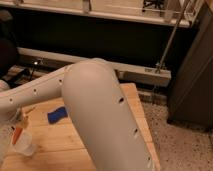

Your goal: Place the pepper in the ceramic cup

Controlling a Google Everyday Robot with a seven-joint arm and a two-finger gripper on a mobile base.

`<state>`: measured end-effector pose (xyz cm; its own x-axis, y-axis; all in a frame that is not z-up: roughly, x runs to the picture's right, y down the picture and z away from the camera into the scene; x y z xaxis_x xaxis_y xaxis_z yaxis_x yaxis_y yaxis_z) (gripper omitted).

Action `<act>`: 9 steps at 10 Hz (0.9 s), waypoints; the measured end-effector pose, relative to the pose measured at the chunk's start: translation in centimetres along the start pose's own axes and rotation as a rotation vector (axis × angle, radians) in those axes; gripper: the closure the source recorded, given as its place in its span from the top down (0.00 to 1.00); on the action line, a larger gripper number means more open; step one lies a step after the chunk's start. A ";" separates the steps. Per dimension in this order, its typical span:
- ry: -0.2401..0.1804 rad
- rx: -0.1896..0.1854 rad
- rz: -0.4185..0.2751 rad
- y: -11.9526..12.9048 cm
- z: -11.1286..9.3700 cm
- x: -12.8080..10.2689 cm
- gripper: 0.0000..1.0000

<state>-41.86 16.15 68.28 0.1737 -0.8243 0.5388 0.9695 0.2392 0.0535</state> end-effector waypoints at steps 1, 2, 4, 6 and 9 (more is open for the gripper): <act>0.021 -0.010 -0.002 0.2 0.3 0.0 0.00; 0.039 -0.020 -0.005 0.3 0.5 -0.1 0.00; 0.070 -0.042 -0.013 0.6 1.2 -0.5 0.00; 0.070 -0.053 -0.022 0.7 1.7 -1.0 0.01; 0.057 -0.062 -0.032 0.9 2.5 -1.6 0.27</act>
<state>-41.67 19.00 69.51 0.1504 -0.8594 0.4887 0.9833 0.1815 0.0166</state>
